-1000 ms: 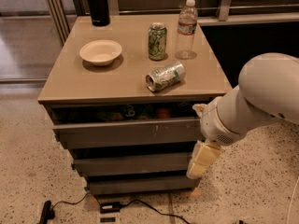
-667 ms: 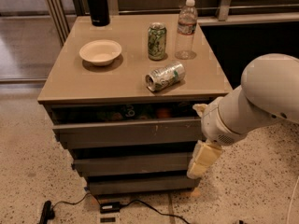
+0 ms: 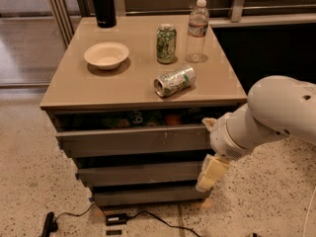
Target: Open top drawer
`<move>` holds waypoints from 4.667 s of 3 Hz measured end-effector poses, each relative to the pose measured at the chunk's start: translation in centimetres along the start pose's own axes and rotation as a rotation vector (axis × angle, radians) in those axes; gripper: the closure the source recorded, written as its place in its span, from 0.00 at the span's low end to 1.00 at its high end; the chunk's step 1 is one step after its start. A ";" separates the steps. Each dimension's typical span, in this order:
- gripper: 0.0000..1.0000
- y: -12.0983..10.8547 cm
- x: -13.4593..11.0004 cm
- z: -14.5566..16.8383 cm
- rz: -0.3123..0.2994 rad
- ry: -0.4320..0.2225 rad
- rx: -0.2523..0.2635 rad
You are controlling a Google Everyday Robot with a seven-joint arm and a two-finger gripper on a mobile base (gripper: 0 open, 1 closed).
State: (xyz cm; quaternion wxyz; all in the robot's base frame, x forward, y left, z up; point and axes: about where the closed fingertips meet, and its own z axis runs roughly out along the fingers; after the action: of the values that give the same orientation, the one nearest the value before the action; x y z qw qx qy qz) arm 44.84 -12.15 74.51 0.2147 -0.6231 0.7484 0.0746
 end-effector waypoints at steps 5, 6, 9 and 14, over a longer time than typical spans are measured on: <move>0.00 -3.6 -1.0 7.3 -0.081 0.006 0.036; 0.00 -4.6 -1.0 8.5 -0.108 0.041 0.023; 0.00 -7.4 0.2 12.1 -0.133 0.126 -0.026; 0.00 -3.4 2.4 9.6 -0.065 0.197 -0.192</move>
Offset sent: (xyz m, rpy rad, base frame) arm 0.0280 0.0148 -0.0568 -0.0065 -0.0249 0.0199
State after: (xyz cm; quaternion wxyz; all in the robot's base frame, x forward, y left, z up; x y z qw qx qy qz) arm 49.94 -11.39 65.46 0.0820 -0.6689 0.7348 0.0774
